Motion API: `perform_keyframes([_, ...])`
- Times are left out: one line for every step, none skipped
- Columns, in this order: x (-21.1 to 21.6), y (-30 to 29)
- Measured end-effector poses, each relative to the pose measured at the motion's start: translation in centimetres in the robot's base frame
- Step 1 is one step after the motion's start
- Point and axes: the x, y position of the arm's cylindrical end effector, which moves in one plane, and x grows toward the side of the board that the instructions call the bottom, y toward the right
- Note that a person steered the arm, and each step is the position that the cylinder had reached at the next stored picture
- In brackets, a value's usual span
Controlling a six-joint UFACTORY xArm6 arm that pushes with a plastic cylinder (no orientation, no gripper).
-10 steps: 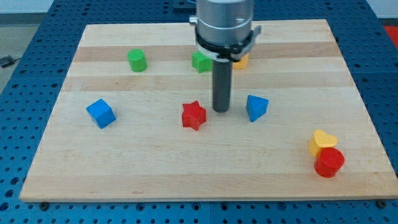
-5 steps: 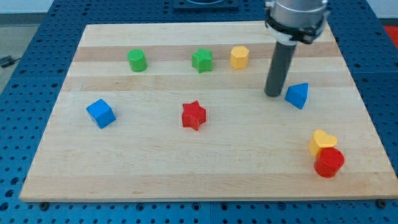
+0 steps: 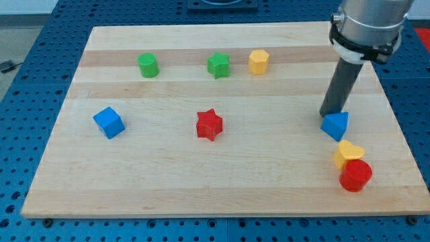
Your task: Drag the triangle to the top of the yellow heart
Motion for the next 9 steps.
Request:
perform_keyframes([0.4, 0.0])
perform_keyframes([0.4, 0.0])
perform_keyframes([1.0, 0.0])
perform_keyframes([1.6, 0.0])
perform_keyframes([1.6, 0.0])
perform_keyframes([-3.3, 0.5])
perform_keyframes([-10.4, 1.7])
perform_keyframes([-18.6, 1.6])
perform_keyframes([-21.2, -2.9])
